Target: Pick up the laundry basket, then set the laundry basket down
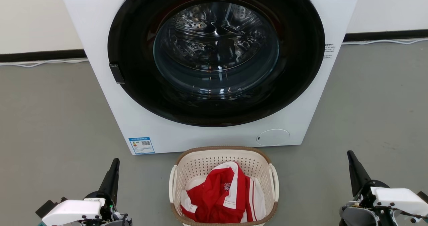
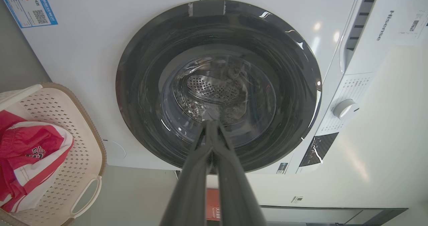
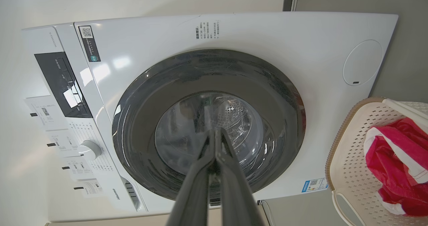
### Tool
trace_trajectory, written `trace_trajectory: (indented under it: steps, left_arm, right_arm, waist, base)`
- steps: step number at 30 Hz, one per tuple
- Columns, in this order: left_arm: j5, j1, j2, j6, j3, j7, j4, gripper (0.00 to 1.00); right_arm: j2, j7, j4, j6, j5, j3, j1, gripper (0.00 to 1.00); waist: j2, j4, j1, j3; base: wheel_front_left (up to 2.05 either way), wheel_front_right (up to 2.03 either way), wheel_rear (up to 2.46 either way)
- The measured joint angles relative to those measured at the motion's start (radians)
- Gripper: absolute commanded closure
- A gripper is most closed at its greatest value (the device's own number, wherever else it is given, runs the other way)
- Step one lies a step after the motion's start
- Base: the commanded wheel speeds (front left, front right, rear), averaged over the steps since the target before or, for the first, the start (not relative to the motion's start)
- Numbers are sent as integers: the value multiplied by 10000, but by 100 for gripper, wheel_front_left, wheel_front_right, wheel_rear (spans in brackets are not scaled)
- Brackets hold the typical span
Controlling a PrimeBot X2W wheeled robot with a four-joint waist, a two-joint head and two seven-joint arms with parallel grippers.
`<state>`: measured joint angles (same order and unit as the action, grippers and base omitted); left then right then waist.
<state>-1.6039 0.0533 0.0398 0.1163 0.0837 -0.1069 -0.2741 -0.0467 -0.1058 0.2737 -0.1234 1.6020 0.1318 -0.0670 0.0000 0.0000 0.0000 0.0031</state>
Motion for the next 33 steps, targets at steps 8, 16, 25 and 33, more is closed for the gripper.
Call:
trace_trajectory:
  steps: [8,16,25,33]
  left_arm:
    - [0,0,0,0,0,0,0,100]
    - [0,0,0,0,0,0,0,100]
    - [0,0,0,0,0,0,0,100]
    - [0,0,0,0,0,0,0,100]
  right_arm:
    - [0,0,0,0,0,0,0,100]
    - [0,0,0,0,0,0,0,100]
    - [0,0,0,0,0,0,0,100]
    - [0,0,0,0,0,0,-1,100]
  waist:
    - [0,0,0,0]
    - [0,0,0,0]
    - [0,0,0,0]
    - [0,0,0,0]
  base:
    - [0,0,0]
    - [0,0,0]
    - [0,0,0]
    - [0,0,0]
